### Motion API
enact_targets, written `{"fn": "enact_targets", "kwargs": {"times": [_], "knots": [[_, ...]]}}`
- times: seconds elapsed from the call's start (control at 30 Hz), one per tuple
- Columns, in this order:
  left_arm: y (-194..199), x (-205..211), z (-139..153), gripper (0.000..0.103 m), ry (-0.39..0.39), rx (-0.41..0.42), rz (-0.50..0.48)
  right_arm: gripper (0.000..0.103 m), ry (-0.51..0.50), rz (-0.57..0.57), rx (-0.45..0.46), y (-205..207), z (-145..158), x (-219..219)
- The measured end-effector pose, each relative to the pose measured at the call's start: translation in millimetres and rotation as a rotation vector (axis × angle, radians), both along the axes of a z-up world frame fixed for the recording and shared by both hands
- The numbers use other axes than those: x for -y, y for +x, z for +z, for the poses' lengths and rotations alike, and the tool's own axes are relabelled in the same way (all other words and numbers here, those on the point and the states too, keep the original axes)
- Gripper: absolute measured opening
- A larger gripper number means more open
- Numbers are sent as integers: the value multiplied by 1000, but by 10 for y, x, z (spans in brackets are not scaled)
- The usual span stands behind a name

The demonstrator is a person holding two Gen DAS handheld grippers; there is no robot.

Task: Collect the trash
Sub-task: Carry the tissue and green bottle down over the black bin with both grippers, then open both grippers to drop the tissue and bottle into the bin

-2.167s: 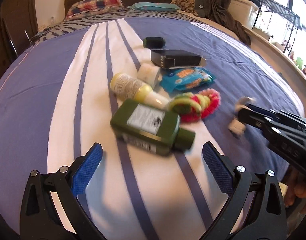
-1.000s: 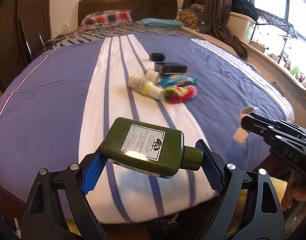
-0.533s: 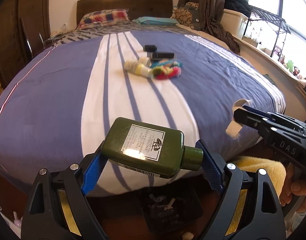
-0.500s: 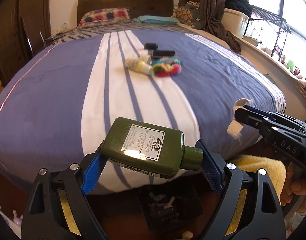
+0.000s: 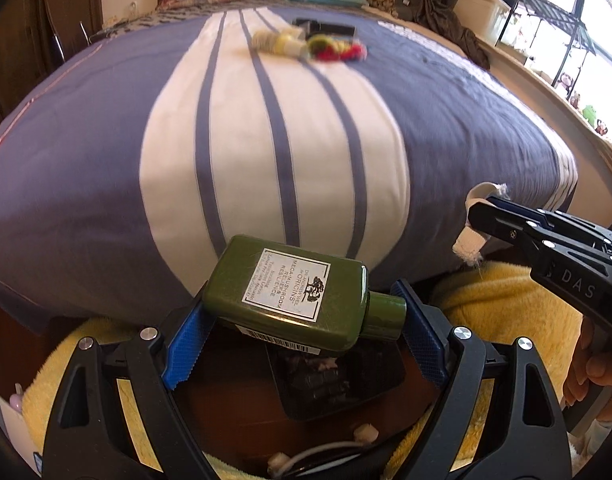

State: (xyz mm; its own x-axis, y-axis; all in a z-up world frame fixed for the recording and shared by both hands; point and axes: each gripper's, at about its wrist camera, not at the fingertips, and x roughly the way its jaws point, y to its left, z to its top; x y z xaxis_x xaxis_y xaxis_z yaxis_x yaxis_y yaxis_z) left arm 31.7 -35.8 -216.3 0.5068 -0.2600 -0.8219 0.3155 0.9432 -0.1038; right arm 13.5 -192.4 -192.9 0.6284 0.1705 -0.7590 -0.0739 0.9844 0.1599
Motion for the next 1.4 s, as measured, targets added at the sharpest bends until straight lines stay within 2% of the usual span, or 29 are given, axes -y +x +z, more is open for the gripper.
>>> {"fn": "enact_targets", "kwargs": {"times": [0.23, 0.7, 1.13, 1.4], "knots": [[-57, 33, -315, 82, 21, -73, -6, 22, -12, 25, -86, -11, -351, -84], [-22, 40, -1059, 82, 47, -260, -12, 22, 29, 50, -249, 66, -987, -143], [54, 92, -1460, 82, 24, -384, -50, 24, 62, 60, -372, 222, -1393, -195], [79, 86, -1590, 82, 5, -441, -55, 29, 85, 48, -395, 298, -1443, -204]]}}
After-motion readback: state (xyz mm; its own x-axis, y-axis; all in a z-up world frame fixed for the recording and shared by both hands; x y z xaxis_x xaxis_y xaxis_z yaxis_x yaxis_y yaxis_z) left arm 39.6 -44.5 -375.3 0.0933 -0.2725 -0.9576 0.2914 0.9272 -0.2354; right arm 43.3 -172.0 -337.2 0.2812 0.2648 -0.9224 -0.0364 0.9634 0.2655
